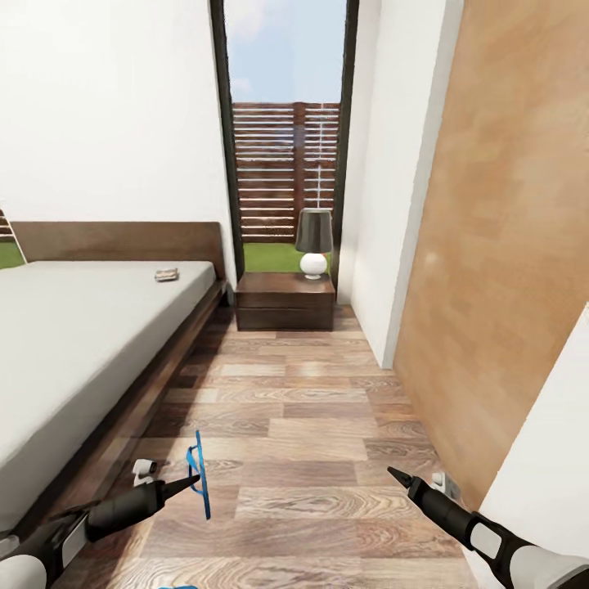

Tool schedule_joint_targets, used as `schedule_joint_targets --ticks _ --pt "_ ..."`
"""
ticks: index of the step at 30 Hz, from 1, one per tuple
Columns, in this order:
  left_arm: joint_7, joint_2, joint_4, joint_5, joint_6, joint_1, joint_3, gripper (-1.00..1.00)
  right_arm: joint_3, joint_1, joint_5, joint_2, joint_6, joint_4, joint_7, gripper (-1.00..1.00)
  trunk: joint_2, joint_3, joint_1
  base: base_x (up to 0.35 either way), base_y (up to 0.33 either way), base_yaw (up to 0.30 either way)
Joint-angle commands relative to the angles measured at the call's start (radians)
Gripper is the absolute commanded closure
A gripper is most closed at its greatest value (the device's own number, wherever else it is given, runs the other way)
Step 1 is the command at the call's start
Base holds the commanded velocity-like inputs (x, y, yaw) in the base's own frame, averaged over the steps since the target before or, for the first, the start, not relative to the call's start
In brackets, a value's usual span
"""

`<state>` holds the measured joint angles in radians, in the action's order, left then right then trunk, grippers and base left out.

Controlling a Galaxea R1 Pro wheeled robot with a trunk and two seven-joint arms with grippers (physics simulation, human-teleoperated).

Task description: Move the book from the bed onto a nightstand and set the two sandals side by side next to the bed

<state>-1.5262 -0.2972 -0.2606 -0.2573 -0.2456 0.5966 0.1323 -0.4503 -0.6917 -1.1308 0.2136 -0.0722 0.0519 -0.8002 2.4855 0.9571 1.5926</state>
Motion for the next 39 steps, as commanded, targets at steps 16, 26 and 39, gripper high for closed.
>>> schedule_joint_targets --ticks 16,26,39 --pt "-0.003 0.0 0.0 -0.003 -0.01 0.0 -0.002 1.0 -0.005 -0.002 -0.01 0.0 -0.008 0.003 -0.005 -1.0 0.0 0.001 0.0 0.0 0.136 -0.036" --pt "-0.003 0.0 0.001 -0.002 -0.011 0.0 -0.002 1.0 -0.005 -0.002 -0.01 0.0 -0.007 0.003 -0.008 -1.0 0.0 0.001 0.0 0.0 0.166 -0.001" --pt "-0.003 0.0 0.001 -0.002 -0.011 0.0 -0.002 1.0 -0.005 -0.002 -0.01 0.0 -0.008 0.003 -0.007 -1.0 0.0 0.001 0.0 0.0 0.16 -0.193"
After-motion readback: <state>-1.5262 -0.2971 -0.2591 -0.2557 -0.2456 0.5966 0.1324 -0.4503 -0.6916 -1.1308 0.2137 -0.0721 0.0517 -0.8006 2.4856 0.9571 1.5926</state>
